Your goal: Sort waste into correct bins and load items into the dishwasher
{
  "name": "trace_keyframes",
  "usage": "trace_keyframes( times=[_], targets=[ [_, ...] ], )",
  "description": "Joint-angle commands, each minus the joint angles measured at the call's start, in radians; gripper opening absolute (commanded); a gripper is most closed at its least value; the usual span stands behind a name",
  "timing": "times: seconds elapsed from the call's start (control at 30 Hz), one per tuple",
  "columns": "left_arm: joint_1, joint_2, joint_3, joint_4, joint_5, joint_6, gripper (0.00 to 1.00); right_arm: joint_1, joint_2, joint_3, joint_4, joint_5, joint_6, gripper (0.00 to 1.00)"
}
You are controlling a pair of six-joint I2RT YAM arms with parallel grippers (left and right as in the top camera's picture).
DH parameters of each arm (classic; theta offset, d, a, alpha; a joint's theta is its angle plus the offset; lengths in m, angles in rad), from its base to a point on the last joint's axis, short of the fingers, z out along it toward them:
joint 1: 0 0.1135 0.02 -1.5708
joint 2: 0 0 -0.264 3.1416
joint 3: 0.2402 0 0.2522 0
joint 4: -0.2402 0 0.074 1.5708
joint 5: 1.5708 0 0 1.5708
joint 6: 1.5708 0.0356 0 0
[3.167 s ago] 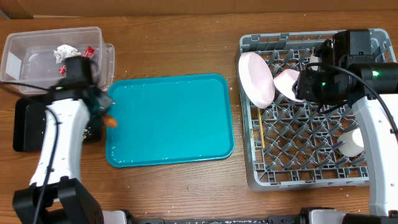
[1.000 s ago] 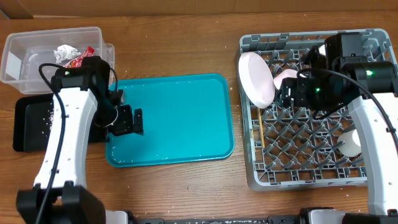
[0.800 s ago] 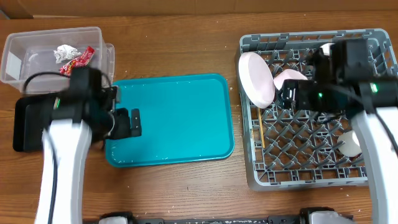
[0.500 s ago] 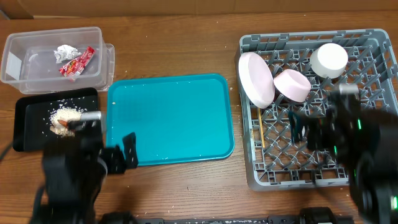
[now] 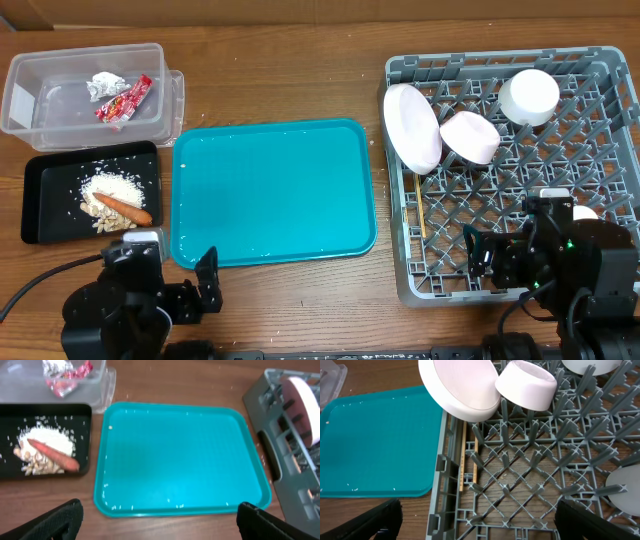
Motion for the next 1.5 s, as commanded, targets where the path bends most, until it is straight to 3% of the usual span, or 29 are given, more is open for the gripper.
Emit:
trace_keyframes(
  times=[0.0, 0.63, 0.83, 1.1, 1.33, 1.47],
  targets=[
    [-0.002, -0.006, -0.011, -0.033, -0.004, -0.01, 1.0, -0.002, -0.004, -0.005, 0.005, 0.005, 0.0, 1.0],
    [-0.002, -0.006, -0.011, -0.073, -0.004, -0.011, 1.0, -0.002, -0.087, -0.037, 0.077, 0.039, -0.006, 1.0],
    [-0.002, -0.006, -0.011, -0.073, -0.004, -0.01, 1.0, 0.02, -0.277, -0.217, 0.323, 0.04, -0.015, 1.0],
    [-0.002, -0.006, -0.011, -0.073, -0.004, -0.01, 1.0, 0.089, -0.566, -0.645, 0.801, 0.011, -0.014, 1.0],
    [-0.002, -0.006, -0.011, -0.073, -0.004, -0.01, 1.0, 0.087, -0.632, -0.9, 1.157, 0.021, -0.015, 1.0],
    [-0.002, -0.006, -0.011, -0.073, -0.004, -0.01, 1.0, 0.087, -0.632, -0.98, 1.213, 0.069, -0.014, 1.0]
  ],
)
